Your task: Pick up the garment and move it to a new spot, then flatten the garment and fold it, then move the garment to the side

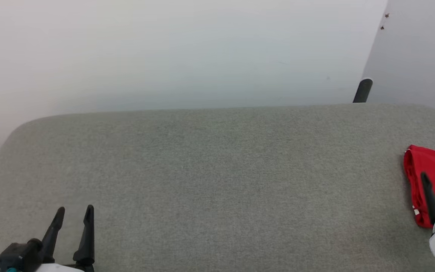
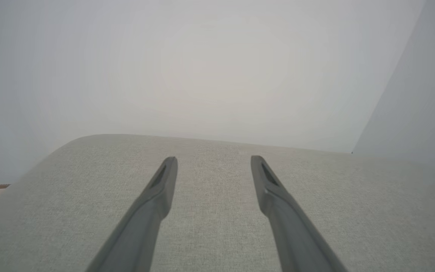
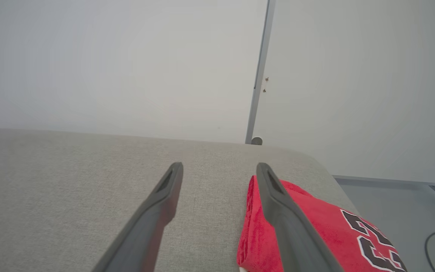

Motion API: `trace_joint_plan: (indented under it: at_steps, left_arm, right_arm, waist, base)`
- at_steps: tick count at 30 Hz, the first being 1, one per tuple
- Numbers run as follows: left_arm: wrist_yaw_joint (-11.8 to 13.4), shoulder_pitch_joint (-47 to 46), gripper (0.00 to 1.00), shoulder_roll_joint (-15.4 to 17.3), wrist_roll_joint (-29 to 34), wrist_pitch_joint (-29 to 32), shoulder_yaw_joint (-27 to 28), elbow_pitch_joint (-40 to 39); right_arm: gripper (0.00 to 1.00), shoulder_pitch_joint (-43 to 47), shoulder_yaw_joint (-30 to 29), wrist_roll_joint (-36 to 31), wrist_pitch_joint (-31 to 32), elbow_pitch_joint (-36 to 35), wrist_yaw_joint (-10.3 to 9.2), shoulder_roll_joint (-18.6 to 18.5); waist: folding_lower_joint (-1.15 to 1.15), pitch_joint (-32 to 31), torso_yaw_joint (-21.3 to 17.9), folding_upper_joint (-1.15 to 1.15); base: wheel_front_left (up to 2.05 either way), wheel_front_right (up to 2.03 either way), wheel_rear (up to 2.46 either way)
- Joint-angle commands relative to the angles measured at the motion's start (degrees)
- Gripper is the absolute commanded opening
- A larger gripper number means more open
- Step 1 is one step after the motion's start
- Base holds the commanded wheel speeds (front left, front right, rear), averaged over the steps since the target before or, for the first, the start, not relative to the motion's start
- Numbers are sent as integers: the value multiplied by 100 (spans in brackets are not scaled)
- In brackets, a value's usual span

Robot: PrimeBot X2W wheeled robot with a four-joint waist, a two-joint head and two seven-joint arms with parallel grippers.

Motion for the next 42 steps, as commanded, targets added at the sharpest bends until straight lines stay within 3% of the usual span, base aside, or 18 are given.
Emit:
trace_joint_plan:
  at_steps: [1, 10, 19, 29, 42]
  left_arm:
    - [-18, 61, 100, -23, 46, 7, 28, -20]
    - [-55, 224, 100, -186, 234, 7, 275, -101]
    - [-72, 288, 100, -261, 352, 7, 385, -136]
    - [-78, 322, 100, -288, 386, 7, 368, -209]
    - [-76, 363, 100, -198, 389, 7, 258, -206]
  right_arm:
    - [100, 142, -94, -84, 45, -90, -9, 66]
    - [100, 1114, -846, -701, 678, -1266, -9, 805]
    - [100, 1628, -1081, -943, 999, -1872, -9, 1231]
    - [100, 1801, -1149, -995, 1110, -2084, -9, 1378]
    - [100, 1730, -1014, -841, 1009, -1912, -9, 1238]
  waist:
    - [0, -37, 62, 0]
    - [0, -54, 166, 0]
    - [0, -63, 207, 0]
    - [0, -77, 250, 0]
    - [0, -83, 256, 0]
  base:
    - [0, 0, 0]
    - [0, 0, 0]
    - [0, 0, 0]
    - [0, 0, 0]
    - [0, 0, 0]
